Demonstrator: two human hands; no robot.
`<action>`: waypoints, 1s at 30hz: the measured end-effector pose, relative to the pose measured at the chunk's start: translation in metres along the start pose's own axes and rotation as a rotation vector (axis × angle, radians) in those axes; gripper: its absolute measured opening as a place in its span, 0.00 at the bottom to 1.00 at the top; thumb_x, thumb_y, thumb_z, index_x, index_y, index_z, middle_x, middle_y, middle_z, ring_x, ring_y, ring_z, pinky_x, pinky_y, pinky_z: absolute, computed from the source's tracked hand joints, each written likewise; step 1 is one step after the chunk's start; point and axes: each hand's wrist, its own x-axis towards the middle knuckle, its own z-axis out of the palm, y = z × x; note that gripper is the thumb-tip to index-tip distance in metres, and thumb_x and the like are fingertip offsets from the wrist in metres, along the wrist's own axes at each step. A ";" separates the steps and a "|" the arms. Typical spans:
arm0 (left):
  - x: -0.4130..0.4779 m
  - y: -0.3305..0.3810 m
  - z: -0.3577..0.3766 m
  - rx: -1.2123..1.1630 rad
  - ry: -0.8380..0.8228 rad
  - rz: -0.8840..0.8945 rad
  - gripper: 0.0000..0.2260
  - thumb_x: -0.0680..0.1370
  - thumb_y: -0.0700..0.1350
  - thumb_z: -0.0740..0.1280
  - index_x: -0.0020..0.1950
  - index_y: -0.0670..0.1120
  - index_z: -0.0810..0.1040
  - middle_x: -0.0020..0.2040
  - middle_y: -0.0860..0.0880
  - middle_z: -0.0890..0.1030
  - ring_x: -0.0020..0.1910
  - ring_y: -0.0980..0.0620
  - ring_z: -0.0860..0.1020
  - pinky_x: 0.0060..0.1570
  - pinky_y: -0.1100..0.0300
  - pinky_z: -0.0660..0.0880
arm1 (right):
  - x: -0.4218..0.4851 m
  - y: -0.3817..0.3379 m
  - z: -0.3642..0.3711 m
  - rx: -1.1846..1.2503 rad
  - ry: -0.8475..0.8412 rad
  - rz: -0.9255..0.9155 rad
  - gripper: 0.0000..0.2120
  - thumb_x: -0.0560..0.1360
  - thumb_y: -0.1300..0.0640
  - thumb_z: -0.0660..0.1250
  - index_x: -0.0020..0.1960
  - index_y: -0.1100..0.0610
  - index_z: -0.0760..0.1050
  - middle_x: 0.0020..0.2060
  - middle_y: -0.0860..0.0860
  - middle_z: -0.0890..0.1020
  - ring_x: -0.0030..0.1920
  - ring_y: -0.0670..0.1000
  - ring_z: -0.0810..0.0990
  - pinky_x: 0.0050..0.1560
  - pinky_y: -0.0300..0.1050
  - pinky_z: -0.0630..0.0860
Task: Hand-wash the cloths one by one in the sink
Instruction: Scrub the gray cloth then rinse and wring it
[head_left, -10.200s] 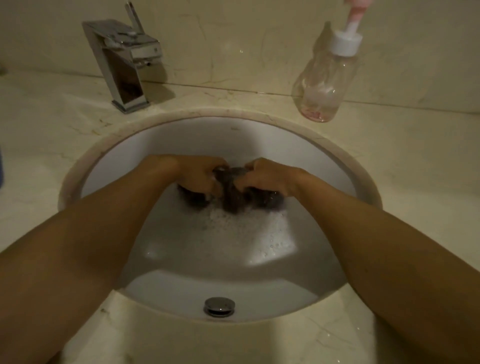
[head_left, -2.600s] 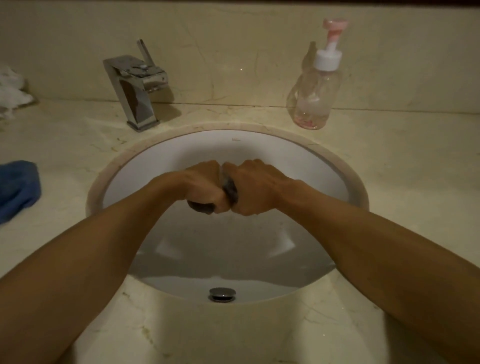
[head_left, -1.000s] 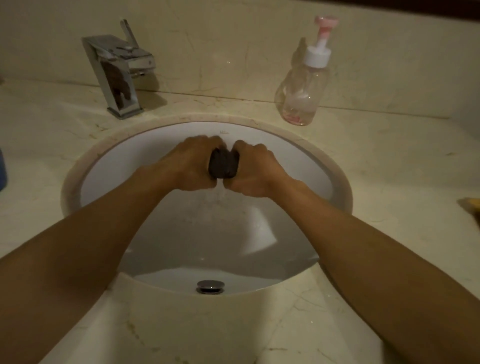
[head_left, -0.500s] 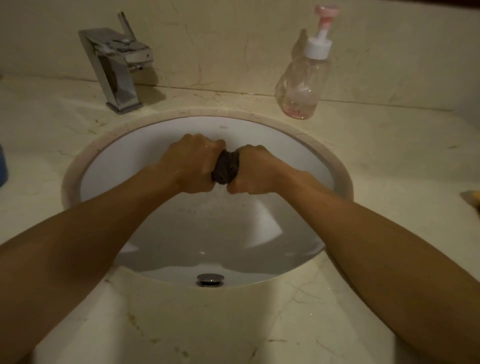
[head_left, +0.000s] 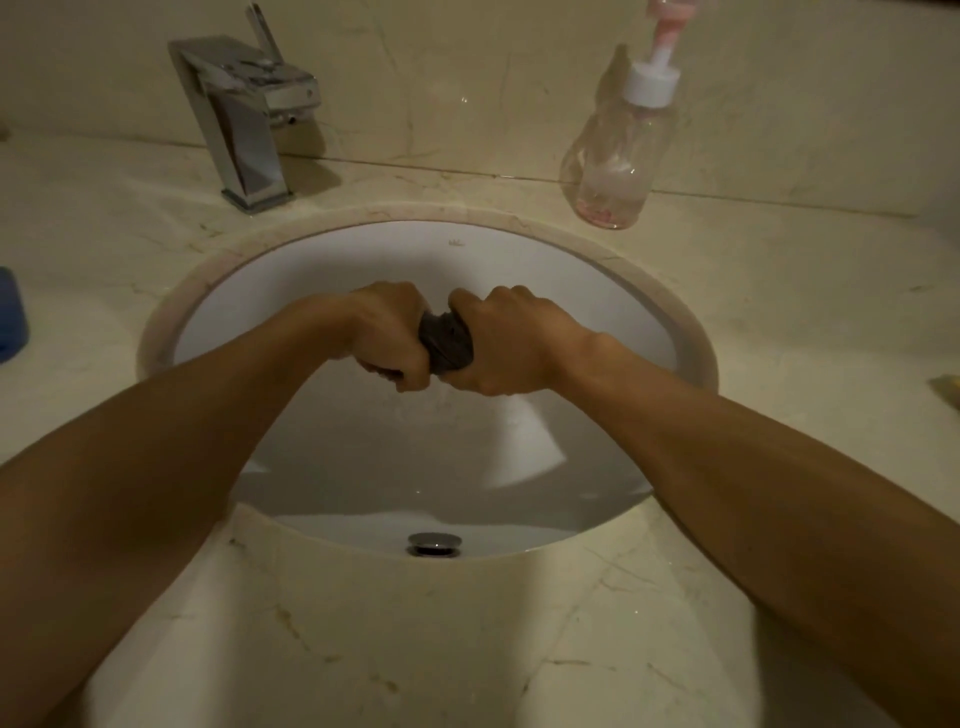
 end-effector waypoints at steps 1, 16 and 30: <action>-0.001 -0.002 -0.001 -0.053 -0.041 -0.003 0.10 0.64 0.38 0.77 0.44 0.43 0.83 0.41 0.43 0.85 0.38 0.47 0.82 0.42 0.54 0.81 | -0.001 -0.001 0.001 -0.042 0.011 -0.019 0.23 0.75 0.37 0.70 0.59 0.51 0.67 0.39 0.47 0.72 0.37 0.51 0.71 0.37 0.46 0.68; -0.036 0.026 -0.006 -1.460 0.391 0.125 0.22 0.74 0.52 0.75 0.66 0.51 0.76 0.58 0.49 0.82 0.55 0.49 0.82 0.44 0.55 0.81 | -0.009 -0.005 -0.021 0.612 0.408 0.242 0.27 0.70 0.47 0.81 0.60 0.55 0.72 0.47 0.46 0.79 0.44 0.49 0.79 0.42 0.43 0.72; -0.036 0.028 -0.007 -1.370 0.511 0.385 0.06 0.77 0.38 0.71 0.52 0.43 0.77 0.50 0.43 0.85 0.48 0.43 0.85 0.40 0.50 0.82 | -0.033 0.027 -0.024 1.309 0.118 0.121 0.27 0.68 0.47 0.81 0.61 0.60 0.82 0.54 0.62 0.86 0.56 0.68 0.83 0.59 0.70 0.77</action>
